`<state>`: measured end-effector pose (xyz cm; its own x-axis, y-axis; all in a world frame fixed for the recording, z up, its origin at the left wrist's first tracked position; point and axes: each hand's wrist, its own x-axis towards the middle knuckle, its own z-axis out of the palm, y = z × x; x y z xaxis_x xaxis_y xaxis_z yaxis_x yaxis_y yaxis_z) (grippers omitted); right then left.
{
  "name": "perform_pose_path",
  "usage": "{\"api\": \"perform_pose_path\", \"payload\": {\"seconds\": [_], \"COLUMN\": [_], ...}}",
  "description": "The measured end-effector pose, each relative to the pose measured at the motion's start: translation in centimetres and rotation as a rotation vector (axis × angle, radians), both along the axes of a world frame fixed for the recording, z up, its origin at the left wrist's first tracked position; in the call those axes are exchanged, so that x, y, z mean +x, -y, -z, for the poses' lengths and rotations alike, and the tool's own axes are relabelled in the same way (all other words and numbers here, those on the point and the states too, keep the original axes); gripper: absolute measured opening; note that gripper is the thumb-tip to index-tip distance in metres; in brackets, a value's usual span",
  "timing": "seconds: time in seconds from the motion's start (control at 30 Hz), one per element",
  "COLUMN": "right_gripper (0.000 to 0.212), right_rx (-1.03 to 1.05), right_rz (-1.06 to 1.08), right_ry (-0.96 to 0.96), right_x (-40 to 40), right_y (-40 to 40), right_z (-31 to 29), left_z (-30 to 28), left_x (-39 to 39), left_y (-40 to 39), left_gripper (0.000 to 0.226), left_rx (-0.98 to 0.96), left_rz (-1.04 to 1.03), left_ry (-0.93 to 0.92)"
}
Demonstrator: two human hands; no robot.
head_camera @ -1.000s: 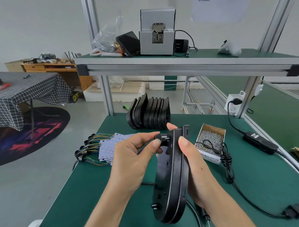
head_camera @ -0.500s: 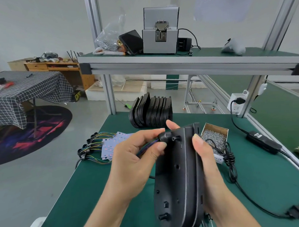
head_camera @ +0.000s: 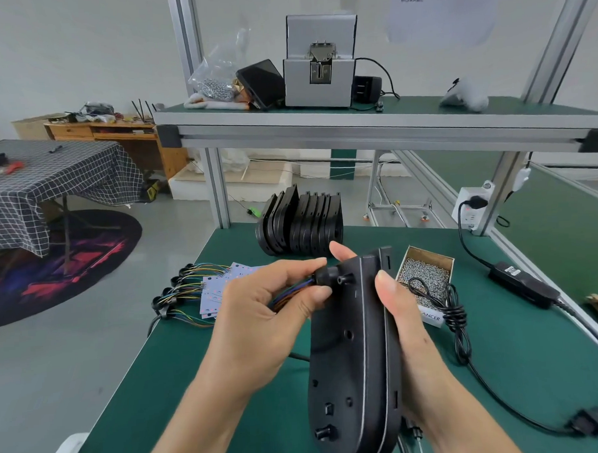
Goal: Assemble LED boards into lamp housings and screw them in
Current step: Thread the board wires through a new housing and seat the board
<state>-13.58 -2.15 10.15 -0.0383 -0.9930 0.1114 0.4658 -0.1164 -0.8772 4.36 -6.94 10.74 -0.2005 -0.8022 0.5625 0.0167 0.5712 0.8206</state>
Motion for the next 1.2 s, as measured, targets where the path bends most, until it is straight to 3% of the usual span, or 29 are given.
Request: {"api": "perform_pose_path", "payload": {"seconds": [0.03,0.13,0.2,0.37,0.47,0.6,0.73,1.2], "right_gripper": [0.055,0.054,0.056,0.069,0.071,0.072,0.061,0.064], "right_rx": [-0.116,-0.018,-0.052,-0.117,-0.106,-0.092,-0.075,-0.047], "right_rz": [-0.032,-0.091,-0.077,-0.018,-0.039,-0.075,-0.038,-0.046], "right_ry": [-0.048,-0.238,-0.223,-0.461,-0.479,-0.38,-0.3,-0.448], "right_x": [2.3,2.0,1.9,1.4,0.9,0.6,0.6,0.6], "right_y": [0.2,-0.4,-0.3,0.0,-0.1,0.0,-0.2,-0.4], "right_z": [-1.2,-0.9,-0.7,-0.3,-0.5,-0.8,-0.6,-0.5], "left_z": [-0.1,-0.2,-0.3,-0.4,-0.2,0.1,0.2,1.3], "left_x": [0.1,0.4,0.5,0.4,0.3,-0.5,-1.3,-1.0], "left_y": [0.1,0.3,0.5,0.9,1.0,0.5,0.5,0.8], "left_gripper": [0.034,0.032,0.034,0.036,0.034,0.027,0.017,0.022], "left_rx": [-0.01,-0.04,-0.058,-0.135,-0.125,0.049,0.145,-0.014], "left_rz": [-0.012,-0.038,-0.058,-0.07,-0.048,0.016,0.05,-0.016], "left_ry": [0.016,0.061,0.106,0.22,0.226,0.004,-0.06,0.095]}}
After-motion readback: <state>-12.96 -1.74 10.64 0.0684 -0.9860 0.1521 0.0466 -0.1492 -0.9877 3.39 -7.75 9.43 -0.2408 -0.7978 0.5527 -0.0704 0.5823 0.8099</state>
